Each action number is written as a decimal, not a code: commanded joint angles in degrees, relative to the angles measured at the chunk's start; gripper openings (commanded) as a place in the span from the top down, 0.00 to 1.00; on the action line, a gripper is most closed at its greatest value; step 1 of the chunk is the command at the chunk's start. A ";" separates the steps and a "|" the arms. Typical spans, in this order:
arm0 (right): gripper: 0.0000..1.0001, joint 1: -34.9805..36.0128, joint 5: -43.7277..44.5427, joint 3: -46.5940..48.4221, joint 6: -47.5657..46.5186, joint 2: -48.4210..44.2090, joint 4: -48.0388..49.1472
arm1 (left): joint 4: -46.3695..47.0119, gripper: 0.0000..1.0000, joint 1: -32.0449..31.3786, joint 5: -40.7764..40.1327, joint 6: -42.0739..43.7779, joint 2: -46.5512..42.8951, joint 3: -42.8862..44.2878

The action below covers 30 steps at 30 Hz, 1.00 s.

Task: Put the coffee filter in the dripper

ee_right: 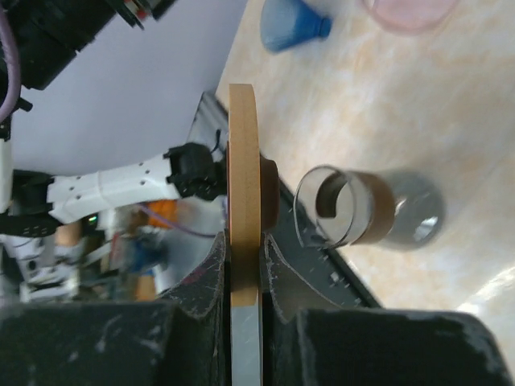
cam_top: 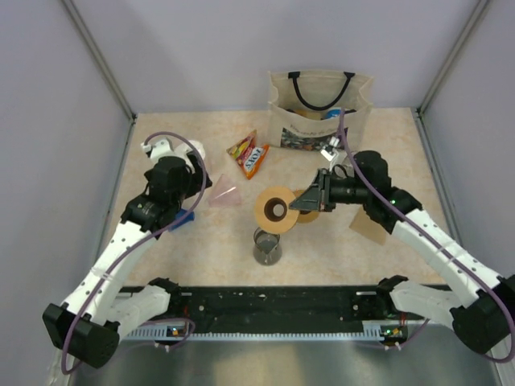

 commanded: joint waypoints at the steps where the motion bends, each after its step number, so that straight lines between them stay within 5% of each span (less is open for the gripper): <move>1: 1.00 -0.14 -15.21 -5.20 13.99 2.38 13.48 | 0.62 0.01 -0.19 -3.75 -1.03 -2.28 -1.51; 12: 1.00 -0.05 -16.36 -15.75 24.38 5.72 30.90 | 0.71 0.01 -0.11 0.20 -0.50 -1.58 -3.36; 23: 1.00 -0.05 -16.27 -20.24 27.11 8.98 34.08 | 1.23 0.01 -0.19 2.66 -0.76 -1.23 -4.24; 30: 1.00 -0.05 -16.71 -25.60 33.60 11.44 44.25 | 0.88 0.01 -0.11 4.07 -0.94 -0.17 -4.24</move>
